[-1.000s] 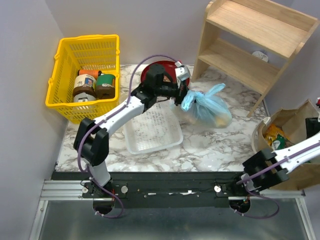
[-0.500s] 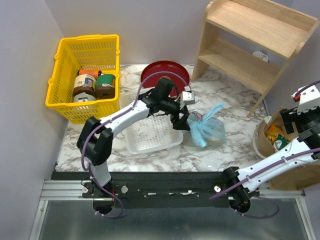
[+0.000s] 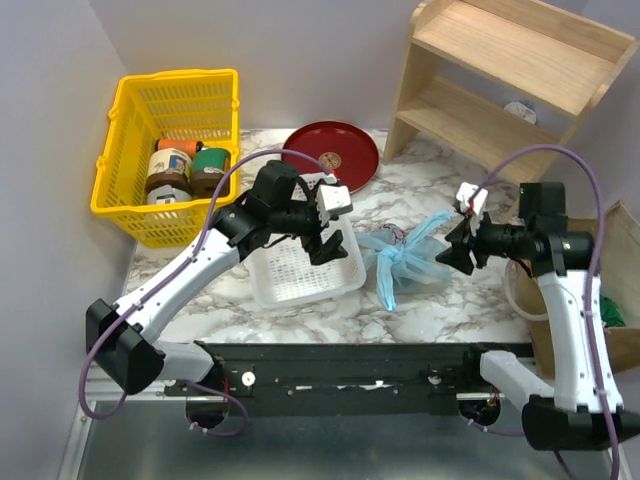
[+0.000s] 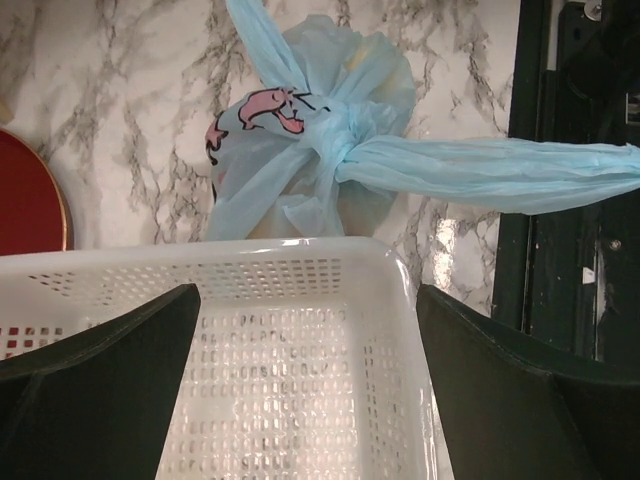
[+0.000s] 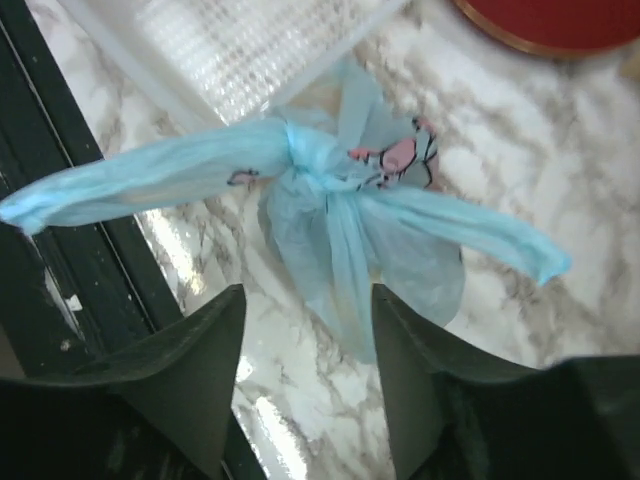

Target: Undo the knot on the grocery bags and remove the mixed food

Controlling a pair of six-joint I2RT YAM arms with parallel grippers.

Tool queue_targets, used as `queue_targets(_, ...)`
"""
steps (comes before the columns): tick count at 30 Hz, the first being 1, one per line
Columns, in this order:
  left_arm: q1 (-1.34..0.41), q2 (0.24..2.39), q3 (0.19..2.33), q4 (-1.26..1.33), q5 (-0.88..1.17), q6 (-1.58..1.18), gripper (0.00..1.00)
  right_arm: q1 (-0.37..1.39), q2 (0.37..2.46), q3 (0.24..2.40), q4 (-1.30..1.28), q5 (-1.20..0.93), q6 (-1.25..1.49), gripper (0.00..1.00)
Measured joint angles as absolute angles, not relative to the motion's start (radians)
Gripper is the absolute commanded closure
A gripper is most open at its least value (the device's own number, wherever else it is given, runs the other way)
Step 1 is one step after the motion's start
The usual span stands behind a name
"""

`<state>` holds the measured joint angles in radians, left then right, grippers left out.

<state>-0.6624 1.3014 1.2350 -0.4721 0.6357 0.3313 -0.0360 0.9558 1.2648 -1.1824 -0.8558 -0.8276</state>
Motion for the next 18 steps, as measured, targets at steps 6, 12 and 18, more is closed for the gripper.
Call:
queue_targets(6, -0.662, 1.444, 1.292, -0.464, 0.651, 0.293, 0.21, -0.007, 1.218, 1.212, -1.042, -0.733, -0.729, 0.52)
queue_targets(12, -0.685, 1.703, 1.574, -0.514, 0.718, 0.344, 0.39, 0.024, 1.308, 1.202, -0.963, -0.711, -0.750, 0.49)
queue_targets(18, -0.710, 1.857, 1.743, -0.583, 0.804, 0.406, 0.37, 0.068, 1.324, 1.144, -0.958, -0.720, -0.847, 0.35)
